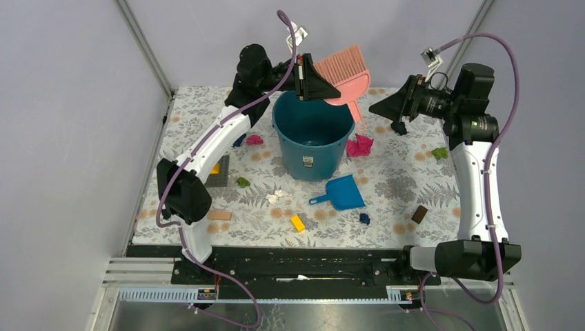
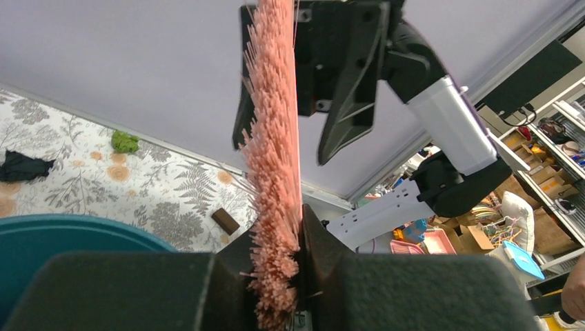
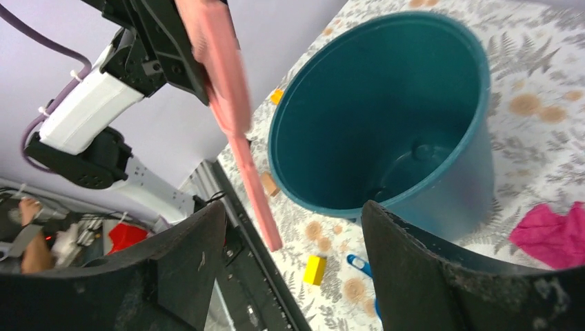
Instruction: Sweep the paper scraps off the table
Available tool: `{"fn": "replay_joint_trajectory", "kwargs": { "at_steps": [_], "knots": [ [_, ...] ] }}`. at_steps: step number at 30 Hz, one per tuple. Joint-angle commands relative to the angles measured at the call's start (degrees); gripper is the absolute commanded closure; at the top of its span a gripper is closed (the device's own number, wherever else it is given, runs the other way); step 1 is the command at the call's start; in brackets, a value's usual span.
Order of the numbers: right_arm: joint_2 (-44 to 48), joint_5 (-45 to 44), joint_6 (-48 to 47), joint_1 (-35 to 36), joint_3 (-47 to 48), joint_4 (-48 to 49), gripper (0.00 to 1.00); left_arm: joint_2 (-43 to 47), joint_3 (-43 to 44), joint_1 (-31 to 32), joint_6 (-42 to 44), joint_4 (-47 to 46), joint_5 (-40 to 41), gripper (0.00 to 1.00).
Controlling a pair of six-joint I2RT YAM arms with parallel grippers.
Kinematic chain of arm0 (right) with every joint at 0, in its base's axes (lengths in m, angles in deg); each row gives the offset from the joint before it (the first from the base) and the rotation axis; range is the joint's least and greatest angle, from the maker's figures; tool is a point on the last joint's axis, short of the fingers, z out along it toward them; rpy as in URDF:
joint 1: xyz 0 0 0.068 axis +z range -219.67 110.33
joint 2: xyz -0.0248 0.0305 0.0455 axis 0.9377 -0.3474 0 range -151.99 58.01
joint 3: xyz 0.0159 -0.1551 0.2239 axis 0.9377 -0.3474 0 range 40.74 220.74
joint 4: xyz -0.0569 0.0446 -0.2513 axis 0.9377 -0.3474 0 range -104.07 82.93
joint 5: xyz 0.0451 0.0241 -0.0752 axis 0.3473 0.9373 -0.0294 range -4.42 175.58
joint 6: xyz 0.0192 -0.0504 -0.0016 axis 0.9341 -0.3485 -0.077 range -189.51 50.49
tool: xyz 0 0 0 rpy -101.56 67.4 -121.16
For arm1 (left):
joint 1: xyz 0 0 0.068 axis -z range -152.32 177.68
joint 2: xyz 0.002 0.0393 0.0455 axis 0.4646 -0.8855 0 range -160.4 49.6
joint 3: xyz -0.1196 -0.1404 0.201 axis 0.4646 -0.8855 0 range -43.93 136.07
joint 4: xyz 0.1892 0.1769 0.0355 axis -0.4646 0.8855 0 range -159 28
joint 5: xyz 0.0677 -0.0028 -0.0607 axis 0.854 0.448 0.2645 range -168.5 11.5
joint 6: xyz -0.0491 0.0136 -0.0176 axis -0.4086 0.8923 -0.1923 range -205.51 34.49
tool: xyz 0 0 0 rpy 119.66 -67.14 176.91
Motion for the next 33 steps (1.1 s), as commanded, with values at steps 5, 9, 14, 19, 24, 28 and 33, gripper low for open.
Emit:
{"fn": "replay_joint_trajectory", "kwargs": {
  "at_steps": [5,9,14,19,24,28,33],
  "knots": [
    [-0.1,8.1,4.6,2.6,-3.0,9.6,0.30,2.4,1.6,-0.2,-4.3,-6.5,1.0,1.00],
    [-0.3,8.3,3.8,5.3,-3.6,9.6,0.35,1.5,2.4,-0.6,-5.4,-6.8,1.8,1.00],
    [-0.5,8.0,3.3,7.9,-4.7,9.7,0.47,1.2,2.5,-1.1,-6.2,-7.7,2.1,1.00],
    [-1.0,8.3,3.2,8.4,-4.8,9.7,0.60,1.3,2.1,-1.5,-6.5,-7.9,2.2,1.00],
    [-1.1,8.7,3.0,8.9,-4.7,9.6,0.92,1.3,1.8,-1.6,-4.2,-6.2,1.2,1.00],
    [-1.5,5.9,-7.1,8.9,-0.5,-1.8,1.00,2.6,2.0,-3.8,6.2,4.1,-2.5,0.21],
    [-3.0,-4.9,-34.5,10.5,5.4,-27.3,1.00,4.3,9.6,-7.2,38.9,39.0,-3.1,0.11]
  ]
}}
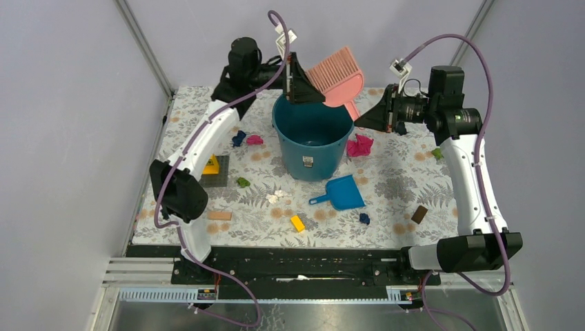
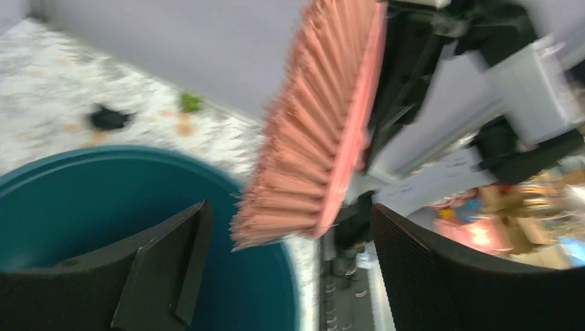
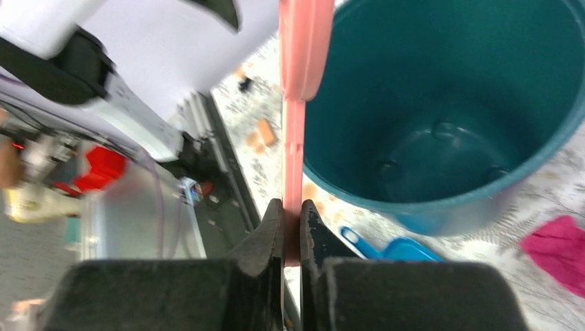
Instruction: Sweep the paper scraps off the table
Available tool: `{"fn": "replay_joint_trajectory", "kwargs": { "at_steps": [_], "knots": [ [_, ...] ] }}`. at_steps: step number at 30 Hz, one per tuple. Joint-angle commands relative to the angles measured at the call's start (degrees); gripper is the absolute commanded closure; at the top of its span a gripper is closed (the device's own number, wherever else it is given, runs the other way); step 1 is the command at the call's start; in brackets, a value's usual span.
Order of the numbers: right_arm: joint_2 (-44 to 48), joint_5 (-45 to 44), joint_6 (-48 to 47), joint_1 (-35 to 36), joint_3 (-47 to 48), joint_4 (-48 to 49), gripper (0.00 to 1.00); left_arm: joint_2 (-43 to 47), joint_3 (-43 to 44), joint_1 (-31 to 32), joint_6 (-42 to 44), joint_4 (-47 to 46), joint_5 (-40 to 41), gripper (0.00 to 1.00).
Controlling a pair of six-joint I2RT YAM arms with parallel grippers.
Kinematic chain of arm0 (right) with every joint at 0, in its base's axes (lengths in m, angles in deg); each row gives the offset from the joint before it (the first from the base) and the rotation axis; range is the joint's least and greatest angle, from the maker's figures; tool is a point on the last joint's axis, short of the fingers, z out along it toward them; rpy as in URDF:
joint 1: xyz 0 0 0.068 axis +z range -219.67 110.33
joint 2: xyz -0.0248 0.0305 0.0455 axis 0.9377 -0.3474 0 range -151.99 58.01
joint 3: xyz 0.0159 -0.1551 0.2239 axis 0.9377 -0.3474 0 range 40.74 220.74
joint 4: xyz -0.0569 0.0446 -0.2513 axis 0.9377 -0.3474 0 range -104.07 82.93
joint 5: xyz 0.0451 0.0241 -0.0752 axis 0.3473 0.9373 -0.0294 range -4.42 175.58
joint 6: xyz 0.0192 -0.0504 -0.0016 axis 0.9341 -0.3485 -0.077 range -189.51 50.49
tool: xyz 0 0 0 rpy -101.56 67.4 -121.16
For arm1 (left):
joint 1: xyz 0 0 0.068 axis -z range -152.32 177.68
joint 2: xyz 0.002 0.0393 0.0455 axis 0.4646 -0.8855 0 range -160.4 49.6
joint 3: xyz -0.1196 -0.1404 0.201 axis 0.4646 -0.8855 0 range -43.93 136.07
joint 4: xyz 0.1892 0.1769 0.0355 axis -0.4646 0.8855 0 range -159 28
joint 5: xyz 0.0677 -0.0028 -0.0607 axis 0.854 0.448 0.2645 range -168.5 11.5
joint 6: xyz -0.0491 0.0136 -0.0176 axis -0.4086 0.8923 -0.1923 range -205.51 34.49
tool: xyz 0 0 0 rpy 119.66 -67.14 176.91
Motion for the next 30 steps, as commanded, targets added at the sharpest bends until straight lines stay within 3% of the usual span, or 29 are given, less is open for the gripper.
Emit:
{"fn": "replay_joint_trajectory", "kwargs": {
  "at_steps": [1,4,8,17,22,30],
  "knots": [
    [-0.5,-8.0,-27.1,1.8,5.6,-24.1,1.00,3.4,12.0,-2.7,39.1,38.8,1.5,0.10],
    [-1.8,-10.0,-39.0,4.0,8.2,-35.8,1.00,5.9,15.3,-1.5,60.2,54.9,11.8,0.04],
    [-5.3,-15.0,-50.6,9.7,13.4,-48.8,1.00,11.8,11.8,-0.5,70.4,56.2,19.9,0.01],
    [-12.7,-18.7,-48.9,17.8,24.9,-49.0,1.00,10.0,19.9,8.0,70.4,66.6,16.2,0.02],
    [-16.3,-16.5,-45.7,18.9,31.5,-48.5,1.00,9.4,18.7,11.5,70.5,67.3,17.0,0.14],
    [-15.2,-19.4,-45.6,20.6,30.7,-46.5,1.00,8.6,18.8,12.1,70.1,67.3,17.4,0.34]
  ]
}}
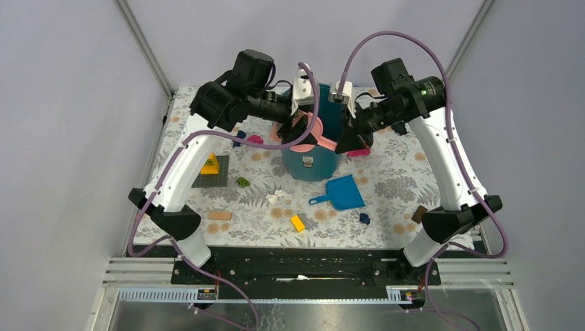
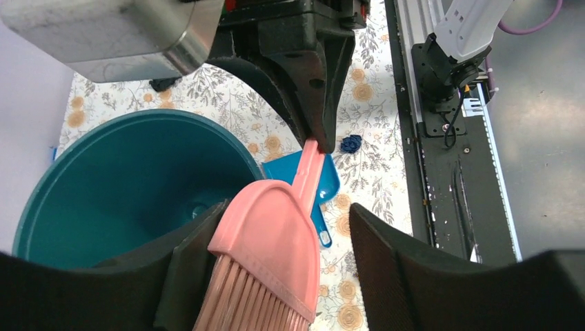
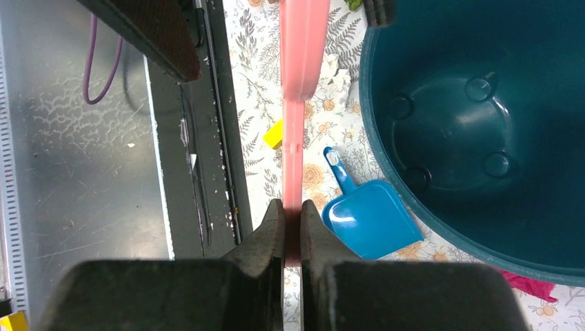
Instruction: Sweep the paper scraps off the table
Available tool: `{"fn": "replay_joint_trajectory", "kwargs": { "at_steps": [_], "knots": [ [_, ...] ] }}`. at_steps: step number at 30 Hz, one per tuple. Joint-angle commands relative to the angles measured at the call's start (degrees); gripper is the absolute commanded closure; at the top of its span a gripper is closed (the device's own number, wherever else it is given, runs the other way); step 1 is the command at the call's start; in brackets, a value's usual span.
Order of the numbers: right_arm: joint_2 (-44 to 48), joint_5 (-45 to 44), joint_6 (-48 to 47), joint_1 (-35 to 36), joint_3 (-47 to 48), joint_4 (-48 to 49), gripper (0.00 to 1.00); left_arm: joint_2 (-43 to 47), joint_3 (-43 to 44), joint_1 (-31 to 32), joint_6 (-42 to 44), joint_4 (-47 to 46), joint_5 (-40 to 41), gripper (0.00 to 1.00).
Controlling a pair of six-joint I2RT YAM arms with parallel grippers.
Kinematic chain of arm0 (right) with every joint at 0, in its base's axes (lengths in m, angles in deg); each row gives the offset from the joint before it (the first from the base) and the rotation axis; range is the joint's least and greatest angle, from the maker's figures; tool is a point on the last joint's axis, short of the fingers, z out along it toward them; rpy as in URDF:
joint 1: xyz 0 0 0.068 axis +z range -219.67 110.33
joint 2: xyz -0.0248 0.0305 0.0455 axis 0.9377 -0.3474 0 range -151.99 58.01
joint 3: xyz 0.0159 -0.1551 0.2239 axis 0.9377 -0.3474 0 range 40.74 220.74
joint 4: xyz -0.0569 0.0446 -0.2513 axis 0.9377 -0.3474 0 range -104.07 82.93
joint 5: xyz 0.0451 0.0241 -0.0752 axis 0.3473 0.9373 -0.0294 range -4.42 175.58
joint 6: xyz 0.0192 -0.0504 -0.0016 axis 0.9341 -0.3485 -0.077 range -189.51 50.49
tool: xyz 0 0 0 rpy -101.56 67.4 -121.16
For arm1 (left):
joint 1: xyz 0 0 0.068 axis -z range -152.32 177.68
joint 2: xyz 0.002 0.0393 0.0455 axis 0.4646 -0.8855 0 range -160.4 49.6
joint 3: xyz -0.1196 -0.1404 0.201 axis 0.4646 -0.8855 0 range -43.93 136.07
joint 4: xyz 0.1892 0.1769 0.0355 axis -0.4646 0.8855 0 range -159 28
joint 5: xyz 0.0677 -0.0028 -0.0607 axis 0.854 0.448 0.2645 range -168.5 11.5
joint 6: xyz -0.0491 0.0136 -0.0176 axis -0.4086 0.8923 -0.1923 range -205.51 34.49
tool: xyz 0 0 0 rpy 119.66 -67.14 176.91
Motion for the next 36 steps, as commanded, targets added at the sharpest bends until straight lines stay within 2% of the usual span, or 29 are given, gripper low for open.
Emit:
{"fn": "replay_joint_trajectory", "kwargs": {
  "at_steps": [1,3,8,9,10,13,15,18,20,22,24,28,30,36],
  "knots": [
    [1.3,-1.2,0.8,0.6,0.9,1.8,1.00,0.5,-0.1,0.3,0.8,-0.1,0.2,0.37],
    [1.8,-2.0,0.8,0.6,0.2,2.2,1.00,1.0,-0.7,0.2,1.1,0.0,1.0,0.47],
    [2.5,-1.7,4.0,0.6,0.0,4.8,1.00,1.7,-2.6,0.2,0.3,0.0,2.0,0.96],
    [2.5,-1.4,5.0,0.6,-0.1,5.7,1.00,1.7,-2.9,0.2,-0.4,0.0,2.0,1.00],
    [2.6,-1.0,5.9,0.6,0.0,6.3,0.97,1.5,-3.2,0.1,-1.4,0.0,1.7,1.00],
    [2.7,-0.6,10.7,0.5,0.0,9.3,0.58,1.5,-5.1,-2.3,-9.7,-4.6,-2.0,1.00],
    [3.0,0.3,14.9,-0.6,-0.4,12.6,0.42,2.3,-8.4,-5.6,-20.5,-13.0,-8.3,1.00],
    [4.3,5.6,25.2,-4.0,-4.1,20.8,0.31,5.0,-17.4,-9.8,-43.3,-32.3,-15.7,1.00],
    [5.3,11.1,34.9,-7.3,-8.6,29.2,0.29,7.3,-26.2,-10.9,-55.3,-47.1,-18.7,1.00],
    [6.0,15.5,44.8,-9.7,-13.1,36.6,0.29,8.0,-29.3,-11.5,-60.1,-53.7,-20.2,1.00],
    [6.3,16.9,46.3,-10.3,-15.5,38.9,0.29,7.7,-30.5,-12.7,-63.0,-56.7,-21.3,1.00],
    [7.0,19.4,45.8,-10.3,-18.2,39.3,0.32,7.3,-35.6,-15.3,-77.7,-73.0,-24.4,1.00],
    [7.6,19.8,46.7,-10.3,-19.8,40.4,0.34,7.0,-36.7,-15.5,-80.6,-76.3,-25.1,1.00],
    [8.6,20.8,49.5,-10.4,-20.9,43.2,0.41,5.9,-36.9,-15.5,-82.7,-78.5,-25.4,1.00]
  ]
}}
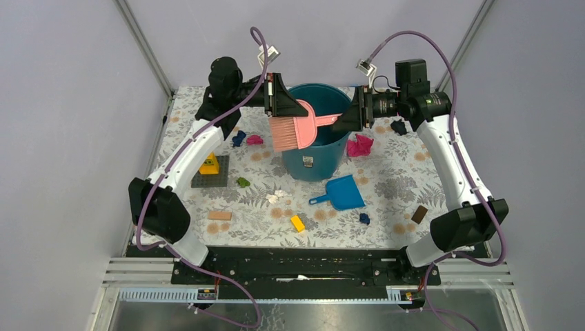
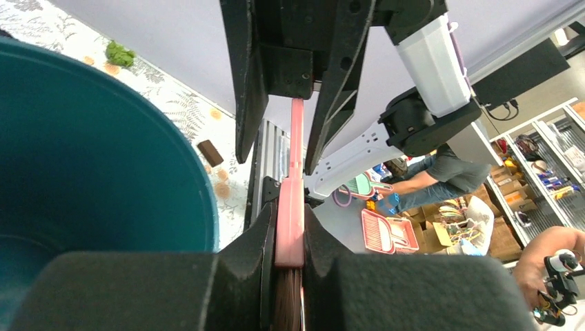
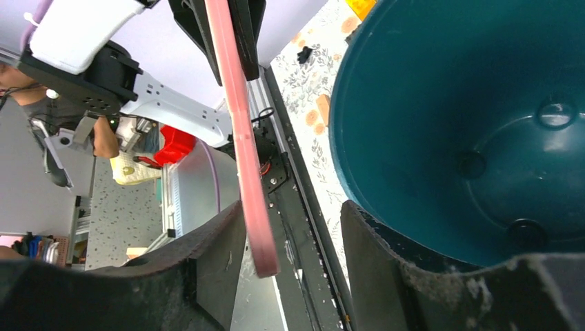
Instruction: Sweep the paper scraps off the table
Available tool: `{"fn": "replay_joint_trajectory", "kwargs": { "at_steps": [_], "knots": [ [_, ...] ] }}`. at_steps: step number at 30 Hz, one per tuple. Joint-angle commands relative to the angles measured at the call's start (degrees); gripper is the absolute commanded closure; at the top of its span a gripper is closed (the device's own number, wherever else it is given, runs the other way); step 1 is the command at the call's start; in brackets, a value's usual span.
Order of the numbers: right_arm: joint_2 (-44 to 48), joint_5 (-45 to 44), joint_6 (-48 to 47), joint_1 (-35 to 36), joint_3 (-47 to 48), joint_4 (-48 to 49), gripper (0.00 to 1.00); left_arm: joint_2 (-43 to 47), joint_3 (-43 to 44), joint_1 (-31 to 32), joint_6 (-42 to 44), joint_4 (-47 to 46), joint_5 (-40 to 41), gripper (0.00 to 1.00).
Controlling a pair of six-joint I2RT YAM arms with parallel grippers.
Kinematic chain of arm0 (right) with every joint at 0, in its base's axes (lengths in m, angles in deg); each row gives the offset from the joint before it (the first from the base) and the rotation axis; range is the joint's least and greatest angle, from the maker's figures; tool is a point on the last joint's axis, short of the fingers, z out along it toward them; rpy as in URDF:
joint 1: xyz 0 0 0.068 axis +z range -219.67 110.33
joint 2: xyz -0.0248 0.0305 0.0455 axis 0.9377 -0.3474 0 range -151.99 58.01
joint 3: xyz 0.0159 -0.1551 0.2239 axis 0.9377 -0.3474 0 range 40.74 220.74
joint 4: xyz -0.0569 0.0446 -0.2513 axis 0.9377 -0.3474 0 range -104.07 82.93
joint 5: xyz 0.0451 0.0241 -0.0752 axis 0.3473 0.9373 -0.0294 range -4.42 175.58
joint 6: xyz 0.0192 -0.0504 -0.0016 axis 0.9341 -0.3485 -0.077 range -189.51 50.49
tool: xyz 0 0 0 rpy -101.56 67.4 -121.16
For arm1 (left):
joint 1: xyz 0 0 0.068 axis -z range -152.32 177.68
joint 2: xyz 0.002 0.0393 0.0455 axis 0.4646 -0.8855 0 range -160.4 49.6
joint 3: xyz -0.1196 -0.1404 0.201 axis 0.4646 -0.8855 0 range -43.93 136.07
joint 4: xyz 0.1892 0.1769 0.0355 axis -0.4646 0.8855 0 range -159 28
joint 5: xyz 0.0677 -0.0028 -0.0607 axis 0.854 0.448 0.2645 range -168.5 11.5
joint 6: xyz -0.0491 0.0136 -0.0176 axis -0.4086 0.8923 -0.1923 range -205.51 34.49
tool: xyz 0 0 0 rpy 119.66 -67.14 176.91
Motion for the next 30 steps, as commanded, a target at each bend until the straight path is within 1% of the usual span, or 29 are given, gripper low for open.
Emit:
{"fn": "replay_joint_trajectory", "kwargs": {
  "at_steps": [1,8,16,30],
  "knots": [
    [3.2,3.0,3.7,0.3,0.1,4.8,0.41,1.3,0.2,-0.1,-5.9,-9.7,-2.8,1.00],
    [2.4,3.9,8.6,-0.4,1.3,8.6,0.41,1.1,-0.1,0.0,-6.1,-9.8,-3.0,1.00],
    [1.8,6.2,10.3,-0.4,1.3,10.6,0.54,1.4,-0.3,0.0,-5.4,-9.2,-2.8,1.00],
    [2.0,6.6,11.1,-0.4,0.5,11.8,0.64,0.0,0.2,0.0,-5.9,-9.5,-2.8,1.00]
  ]
}}
